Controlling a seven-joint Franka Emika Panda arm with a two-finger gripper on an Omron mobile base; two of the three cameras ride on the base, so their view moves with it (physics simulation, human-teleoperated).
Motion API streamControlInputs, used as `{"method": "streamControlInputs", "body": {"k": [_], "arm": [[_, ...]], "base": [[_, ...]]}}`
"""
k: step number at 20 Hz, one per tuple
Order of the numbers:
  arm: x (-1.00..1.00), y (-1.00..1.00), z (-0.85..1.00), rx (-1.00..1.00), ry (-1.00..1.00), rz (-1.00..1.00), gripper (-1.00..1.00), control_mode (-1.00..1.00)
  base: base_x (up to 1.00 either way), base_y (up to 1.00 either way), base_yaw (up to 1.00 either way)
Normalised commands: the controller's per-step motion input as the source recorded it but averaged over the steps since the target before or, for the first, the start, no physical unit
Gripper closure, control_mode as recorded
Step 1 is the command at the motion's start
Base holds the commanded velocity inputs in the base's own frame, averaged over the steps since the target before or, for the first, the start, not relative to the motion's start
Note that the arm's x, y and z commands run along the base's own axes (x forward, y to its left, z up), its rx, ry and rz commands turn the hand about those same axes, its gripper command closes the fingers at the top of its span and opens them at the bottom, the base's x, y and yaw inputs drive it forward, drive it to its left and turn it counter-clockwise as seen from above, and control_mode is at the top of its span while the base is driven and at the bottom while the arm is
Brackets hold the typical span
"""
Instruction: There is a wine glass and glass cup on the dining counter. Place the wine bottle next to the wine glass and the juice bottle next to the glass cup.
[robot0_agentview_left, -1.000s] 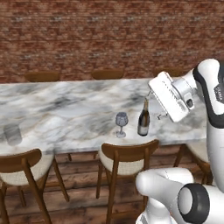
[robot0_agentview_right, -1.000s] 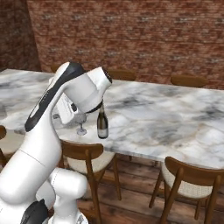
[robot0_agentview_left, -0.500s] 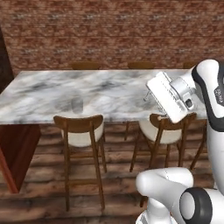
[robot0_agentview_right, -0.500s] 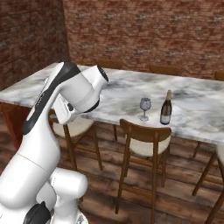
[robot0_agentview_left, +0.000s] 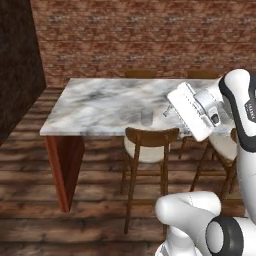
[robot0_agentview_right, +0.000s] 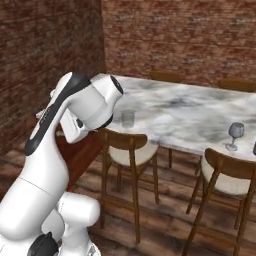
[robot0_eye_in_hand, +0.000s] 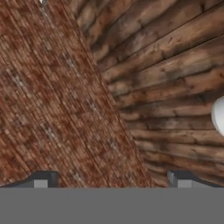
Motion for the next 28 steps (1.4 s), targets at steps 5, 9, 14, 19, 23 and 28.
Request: {"method": "streamControlInputs", "body": {"k": [5, 9, 14, 19, 23, 28], "arm": [[0.00, 0.00, 0.00, 0.00, 0.00, 0.00, -1.00, 1.00], [0.00, 0.00, 0.00, 0.00, 0.00, 0.00, -1.00, 1.00], [0.00, 0.00, 0.00, 0.00, 0.00, 0.00, -1.00, 1.00], [0.00, 0.00, 0.00, 0.00, 0.00, 0.00, -1.00, 1.00], [0.00, 0.00, 0.00, 0.00, 0.00, 0.00, -1.00, 1.00], [0.00, 0.00, 0.00, 0.00, 0.00, 0.00, -1.00, 1.00]], "base": [[0.00, 1.00, 0.09], [0.06, 1.00, 0.02], [0.23, 1.00, 0.00], [0.46, 1.00, 0.00], [0.87, 0.78, 0.00], [1.00, 0.30, -0.04]]}}
